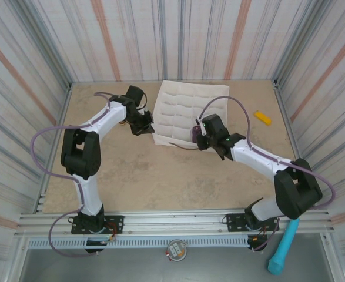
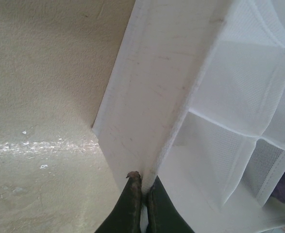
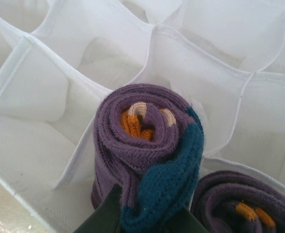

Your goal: Roll the socks

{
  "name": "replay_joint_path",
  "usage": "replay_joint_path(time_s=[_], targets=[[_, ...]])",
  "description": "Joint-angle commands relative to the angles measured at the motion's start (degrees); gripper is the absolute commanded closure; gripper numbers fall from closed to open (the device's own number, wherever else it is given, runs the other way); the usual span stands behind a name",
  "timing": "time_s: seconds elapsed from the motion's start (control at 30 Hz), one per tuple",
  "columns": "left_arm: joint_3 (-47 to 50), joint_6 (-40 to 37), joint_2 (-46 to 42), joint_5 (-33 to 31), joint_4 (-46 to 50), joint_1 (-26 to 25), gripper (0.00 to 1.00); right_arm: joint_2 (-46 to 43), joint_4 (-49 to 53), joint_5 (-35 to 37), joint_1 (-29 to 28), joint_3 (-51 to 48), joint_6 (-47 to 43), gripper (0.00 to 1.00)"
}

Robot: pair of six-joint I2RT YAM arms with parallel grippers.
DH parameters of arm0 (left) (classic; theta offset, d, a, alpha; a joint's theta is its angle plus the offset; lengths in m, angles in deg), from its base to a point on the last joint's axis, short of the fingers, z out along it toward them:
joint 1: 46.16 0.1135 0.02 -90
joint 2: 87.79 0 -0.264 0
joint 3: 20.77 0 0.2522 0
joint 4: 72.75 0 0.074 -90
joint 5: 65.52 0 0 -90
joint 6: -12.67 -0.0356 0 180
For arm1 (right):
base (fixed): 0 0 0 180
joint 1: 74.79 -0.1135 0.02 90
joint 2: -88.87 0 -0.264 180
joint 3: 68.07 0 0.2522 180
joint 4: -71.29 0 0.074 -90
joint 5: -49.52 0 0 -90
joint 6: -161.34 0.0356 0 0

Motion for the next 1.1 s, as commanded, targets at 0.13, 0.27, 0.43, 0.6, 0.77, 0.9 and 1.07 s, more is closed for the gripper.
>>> replay_joint_path(time_s=[0.13,0.27,0.43,0.6,0.77,0.9,1.07], targets=[[2.2,5.8,-0.8,0.4,-2.0,0.8,1.0,-2.5,-4.5,3.1,-1.9,-7.4,0.7,0.73],[2.1,6.6,-0.2,2.2,-3.4,0.7,1.0,-1.1,-4.5,2.0,-2.0,-7.2,0.9,0.71],[0.8,5.6,-0.3,2.2,-2.7,0.7,1.0,1.3,-0.8,-3.3,-0.2,-2.5,1.0,0.59],[-0.3,4.9,0.0,2.8,-1.8,0.7,1.0,2.8,5.1,-7.7,1.4,2.1,1.6,0.43],[-0.9,4.4,0.5,3.0,-1.6,0.7,1.0,-1.2,8.7,-8.3,1.8,3.9,1.9,0.31],[-1.3,3.8,0.4,3.0,-1.2,0.7,1.0,-3.2,12.2,-8.1,2.5,8.1,2.0,0.28],[-1.4,3.6,0.5,2.4,-1.0,0.8,1.0,-0.5,16.4,-6.1,3.0,15.4,2.5,0.3]])
